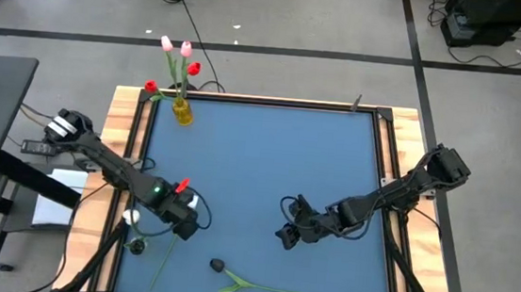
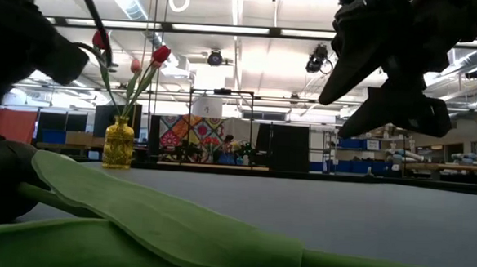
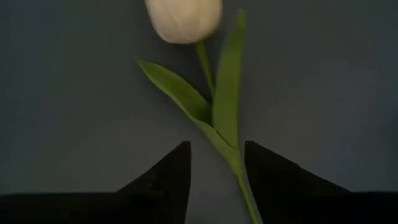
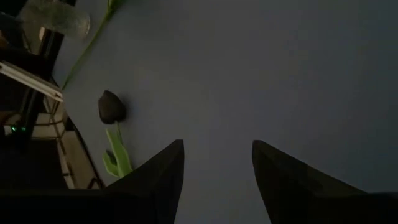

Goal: Sort flowers into vase by color
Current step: Put the white flower into the transparent vase

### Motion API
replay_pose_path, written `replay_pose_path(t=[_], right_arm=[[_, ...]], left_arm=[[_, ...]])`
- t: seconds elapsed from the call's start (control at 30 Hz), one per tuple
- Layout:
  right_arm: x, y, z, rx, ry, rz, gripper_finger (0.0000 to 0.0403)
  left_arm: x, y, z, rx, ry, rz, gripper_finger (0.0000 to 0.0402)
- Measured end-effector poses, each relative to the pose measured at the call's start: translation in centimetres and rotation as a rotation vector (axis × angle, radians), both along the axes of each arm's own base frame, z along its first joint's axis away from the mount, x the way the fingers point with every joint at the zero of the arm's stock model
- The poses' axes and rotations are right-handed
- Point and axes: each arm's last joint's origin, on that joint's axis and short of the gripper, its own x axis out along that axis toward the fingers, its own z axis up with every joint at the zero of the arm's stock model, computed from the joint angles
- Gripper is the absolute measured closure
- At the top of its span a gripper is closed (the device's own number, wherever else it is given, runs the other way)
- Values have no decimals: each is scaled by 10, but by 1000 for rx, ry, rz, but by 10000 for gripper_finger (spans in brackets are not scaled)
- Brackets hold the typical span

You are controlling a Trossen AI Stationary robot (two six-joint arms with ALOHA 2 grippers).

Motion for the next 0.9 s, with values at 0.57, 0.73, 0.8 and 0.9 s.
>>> replay_pose_path(t=[0.57, 0.73, 0.8, 0.9], right_arm=[[-1, 1, -1, -16, 14, 20, 206], [-2, 1, -1, 2, 21, 38, 206], [-2, 1, -1, 4, 21, 40, 206], [-2, 2, -1, 8, 23, 46, 206]], left_arm=[[12, -23, -32, 25, 11, -24, 177], [13, -24, -40, 51, 52, -26, 208], [12, -23, -40, 57, 61, -25, 238], [11, -21, -38, 61, 66, -29, 300]])
